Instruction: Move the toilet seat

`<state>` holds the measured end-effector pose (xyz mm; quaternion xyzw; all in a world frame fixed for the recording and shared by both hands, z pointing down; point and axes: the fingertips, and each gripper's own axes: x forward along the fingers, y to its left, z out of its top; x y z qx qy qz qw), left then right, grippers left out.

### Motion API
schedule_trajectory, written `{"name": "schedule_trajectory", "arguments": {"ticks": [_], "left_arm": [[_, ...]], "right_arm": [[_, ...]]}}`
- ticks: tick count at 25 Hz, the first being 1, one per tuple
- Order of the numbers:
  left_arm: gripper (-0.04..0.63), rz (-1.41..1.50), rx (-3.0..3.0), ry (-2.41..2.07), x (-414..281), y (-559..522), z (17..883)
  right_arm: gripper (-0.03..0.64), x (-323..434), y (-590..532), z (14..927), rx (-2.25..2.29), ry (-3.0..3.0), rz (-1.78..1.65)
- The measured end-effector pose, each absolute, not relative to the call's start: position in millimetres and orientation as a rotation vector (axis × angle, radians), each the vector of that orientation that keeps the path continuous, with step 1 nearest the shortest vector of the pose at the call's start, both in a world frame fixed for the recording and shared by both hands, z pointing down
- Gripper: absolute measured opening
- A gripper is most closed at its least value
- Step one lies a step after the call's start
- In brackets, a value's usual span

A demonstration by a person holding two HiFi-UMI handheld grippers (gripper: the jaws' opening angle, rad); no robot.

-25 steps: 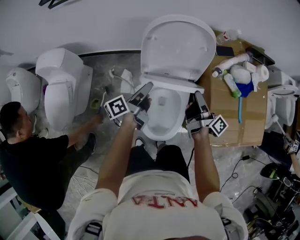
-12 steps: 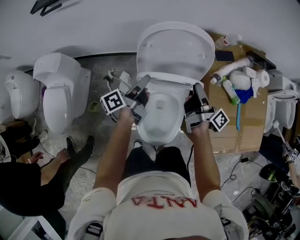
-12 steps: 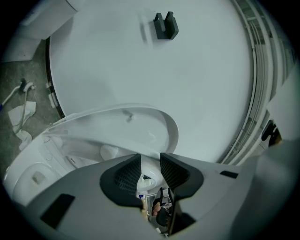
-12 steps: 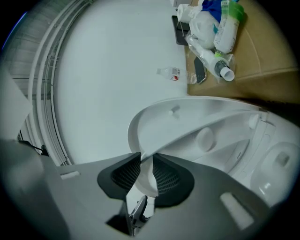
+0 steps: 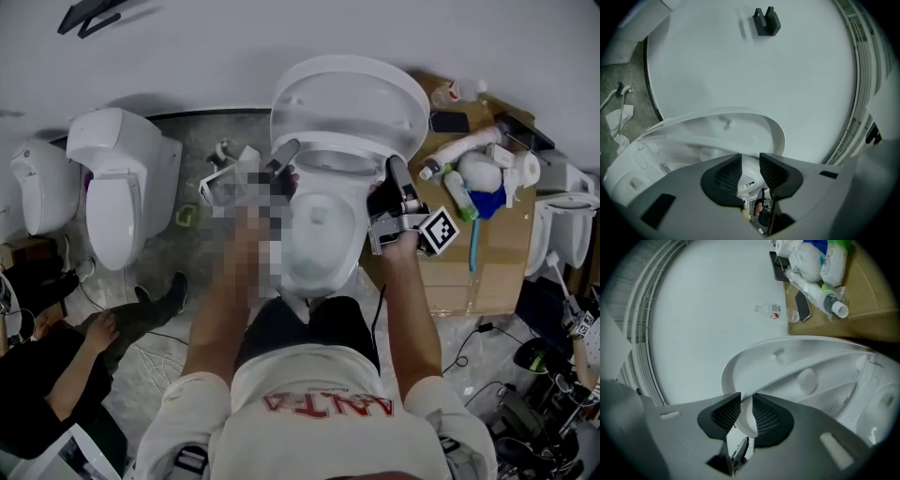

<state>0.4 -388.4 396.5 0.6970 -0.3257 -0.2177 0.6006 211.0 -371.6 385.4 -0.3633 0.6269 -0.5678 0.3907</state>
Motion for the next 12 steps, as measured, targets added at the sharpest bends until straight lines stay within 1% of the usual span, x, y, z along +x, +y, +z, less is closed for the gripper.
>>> {"name": "schedule_trajectory", "arguments": {"ticks": [12], "left_arm": [[0.123, -0.49, 1.611, -0.801, 5.0, -423.7, 399.4]], "right_arm": [[0.078, 214.5, -408.0, 388.9, -0.943, 1.589, -1.463]]}}
